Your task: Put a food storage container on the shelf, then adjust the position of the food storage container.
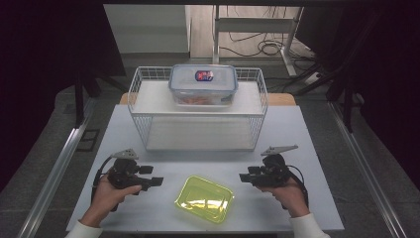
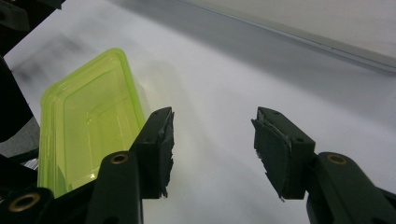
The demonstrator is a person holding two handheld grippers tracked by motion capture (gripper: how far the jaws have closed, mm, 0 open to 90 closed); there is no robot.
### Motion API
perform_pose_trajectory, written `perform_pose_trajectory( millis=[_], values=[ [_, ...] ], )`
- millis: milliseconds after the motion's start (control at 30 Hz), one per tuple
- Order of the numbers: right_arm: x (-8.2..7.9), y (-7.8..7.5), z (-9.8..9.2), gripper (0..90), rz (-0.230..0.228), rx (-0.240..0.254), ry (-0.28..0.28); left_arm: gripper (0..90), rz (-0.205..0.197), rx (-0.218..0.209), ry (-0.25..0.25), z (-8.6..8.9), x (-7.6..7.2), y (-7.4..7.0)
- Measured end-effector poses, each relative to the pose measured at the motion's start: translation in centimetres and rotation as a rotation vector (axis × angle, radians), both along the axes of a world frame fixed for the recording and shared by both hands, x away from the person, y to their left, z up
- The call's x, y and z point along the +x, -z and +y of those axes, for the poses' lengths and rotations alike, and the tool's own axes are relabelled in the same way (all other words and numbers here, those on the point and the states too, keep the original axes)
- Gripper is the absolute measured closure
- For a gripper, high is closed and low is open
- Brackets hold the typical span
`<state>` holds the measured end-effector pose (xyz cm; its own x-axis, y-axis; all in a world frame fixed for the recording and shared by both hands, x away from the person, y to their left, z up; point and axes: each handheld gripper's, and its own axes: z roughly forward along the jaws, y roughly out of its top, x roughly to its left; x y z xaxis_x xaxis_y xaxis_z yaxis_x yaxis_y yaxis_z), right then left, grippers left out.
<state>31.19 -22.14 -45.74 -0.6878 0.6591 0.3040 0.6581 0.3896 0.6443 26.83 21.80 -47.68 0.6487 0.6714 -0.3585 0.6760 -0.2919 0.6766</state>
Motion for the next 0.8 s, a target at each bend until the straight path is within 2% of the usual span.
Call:
perform_pose_trajectory(
  millis=[133,233,367,400,500,600,633,700,733,767,800],
  values=[
    [-0.3,-0.1,-0.1,47.8,-0.011,0.004,0.006,29.4,-0.01,0.005,-0.007,0.2,-0.1,-0.1],
    [-0.6,-0.1,-0.3,51.5,-0.021,0.006,0.013,27.7,-0.017,0.008,-0.018,0.2,-0.2,-0.2],
    [-1.2,-0.3,-0.8,65.9,-0.03,0.01,0.01,27.4,-0.016,0.017,-0.007,-0.1,-0.3,-0.1],
    [-1.6,-0.3,-0.9,73.5,-0.036,0.024,0.012,27.2,-0.014,0.02,-0.005,-0.2,-0.3,-0.1],
    [-2.3,-0.3,-0.8,85.0,-0.044,0.02,-0.008,26.9,-0.005,0.022,0.0,-0.3,-0.3,0.1],
    [-3.4,-0.7,-0.2,89.0,-0.047,0.017,-0.051,26.6,-0.003,0.023,0.0,-0.4,-0.3,0.2],
    [-4.4,-1.0,0.8,89.0,-0.056,0.005,-0.102,26.6,-0.003,0.021,-0.001,-0.4,-0.3,0.2],
    [-5.4,-1.1,1.9,89.1,-0.062,-0.001,-0.148,26.6,-0.002,0.021,-0.002,-0.4,-0.3,0.2],
    [-5.4,-1.1,1.9,89.1,-0.062,-0.001,-0.148,26.6,-0.002,0.021,-0.002,-0.4,-0.3,0.2],
    [-6.3,-1.1,3.0,89.1,-0.06,-0.013,-0.196,26.6,-0.001,0.023,-0.001,-0.4,-0.3,0.3],
    [-6.6,-1.1,3.4,89.1,-0.058,-0.012,-0.21,26.5,0.001,0.023,0.0,-0.5,-0.3,0.3]
  ],
)
